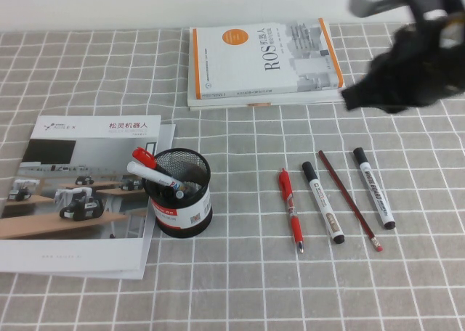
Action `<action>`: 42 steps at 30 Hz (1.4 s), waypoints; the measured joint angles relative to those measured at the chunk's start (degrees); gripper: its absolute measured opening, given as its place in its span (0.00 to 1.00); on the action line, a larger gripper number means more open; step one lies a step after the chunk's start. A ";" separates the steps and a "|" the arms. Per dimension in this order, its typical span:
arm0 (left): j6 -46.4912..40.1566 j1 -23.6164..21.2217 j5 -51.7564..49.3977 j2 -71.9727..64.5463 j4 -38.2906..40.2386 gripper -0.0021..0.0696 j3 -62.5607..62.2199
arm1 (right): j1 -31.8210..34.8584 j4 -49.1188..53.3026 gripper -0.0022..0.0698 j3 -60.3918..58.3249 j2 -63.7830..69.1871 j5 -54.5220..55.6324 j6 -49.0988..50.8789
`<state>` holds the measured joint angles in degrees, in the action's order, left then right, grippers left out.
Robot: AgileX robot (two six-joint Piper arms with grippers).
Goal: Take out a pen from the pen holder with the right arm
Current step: 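Take a marker out of the pen holder and lay it on the table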
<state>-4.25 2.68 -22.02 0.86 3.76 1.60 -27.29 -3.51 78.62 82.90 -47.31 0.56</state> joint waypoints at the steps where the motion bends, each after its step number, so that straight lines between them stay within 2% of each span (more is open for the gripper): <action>1: 0.00 0.00 0.00 0.00 0.00 0.02 0.00 | 0.00 0.00 0.02 -2.46 -3.03 0.31 0.00; 10: 0.00 0.00 0.00 0.00 0.00 0.02 0.00 | 0.00 -2.43 0.01 -24.42 -27.61 6.09 0.00; 16: 0.00 0.00 0.00 0.00 0.00 0.02 0.00 | 0.00 -7.22 0.01 -36.97 -39.38 7.30 0.00; 22: 0.00 0.00 0.00 0.00 0.00 0.02 0.00 | 0.00 -8.25 0.01 -45.13 -43.41 11.49 -0.56; 29: 0.00 0.00 0.00 0.00 0.00 0.02 0.00 | 0.16 -7.18 0.01 -58.61 -43.96 30.95 -2.04; 31: 0.00 0.00 0.00 0.00 0.00 0.02 0.00 | 2.23 -6.97 0.01 -63.63 -45.55 37.66 -2.19; 34: 0.00 0.00 0.00 0.00 0.00 0.02 0.00 | 8.84 -6.77 0.01 -69.53 -50.43 41.64 -2.32; 38: 0.00 0.00 0.00 0.00 0.00 0.02 0.00 | 18.37 -6.68 0.01 -76.91 -60.25 42.43 -2.32; 42: 0.00 0.00 0.00 0.00 0.00 0.02 0.00 | 23.52 -6.64 0.01 -79.93 -70.17 40.16 -3.21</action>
<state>-4.25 2.68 -22.02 0.86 3.76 1.60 -3.77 -10.15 -1.31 12.74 -7.15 -2.65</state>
